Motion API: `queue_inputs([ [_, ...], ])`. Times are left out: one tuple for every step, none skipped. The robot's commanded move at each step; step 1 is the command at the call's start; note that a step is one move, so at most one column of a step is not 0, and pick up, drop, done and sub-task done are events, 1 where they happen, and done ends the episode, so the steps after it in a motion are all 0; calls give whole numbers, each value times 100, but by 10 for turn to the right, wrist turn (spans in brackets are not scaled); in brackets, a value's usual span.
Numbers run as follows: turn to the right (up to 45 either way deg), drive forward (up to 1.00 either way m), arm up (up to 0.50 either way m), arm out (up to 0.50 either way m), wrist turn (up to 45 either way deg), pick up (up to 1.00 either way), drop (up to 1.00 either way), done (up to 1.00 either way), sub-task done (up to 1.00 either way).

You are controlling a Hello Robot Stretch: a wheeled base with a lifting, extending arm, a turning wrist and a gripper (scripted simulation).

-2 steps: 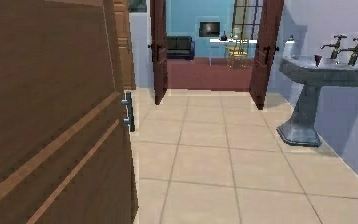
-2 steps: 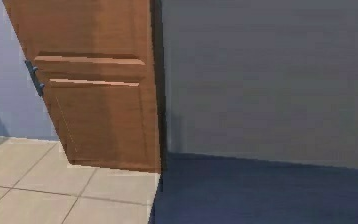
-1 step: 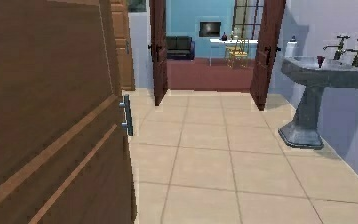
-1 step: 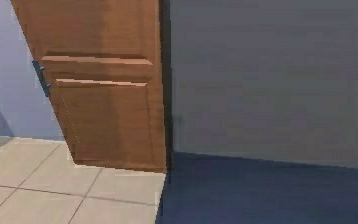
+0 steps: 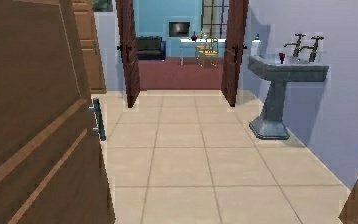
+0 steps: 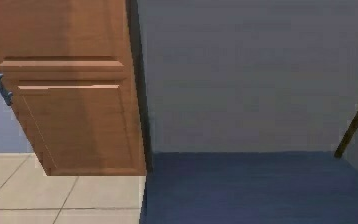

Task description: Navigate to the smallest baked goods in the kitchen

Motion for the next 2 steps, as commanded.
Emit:
queue_inputs([
  [30,0,0,0,0,0,0,0,0],
  [0,100,0,0,0,0,0,0,0],
])
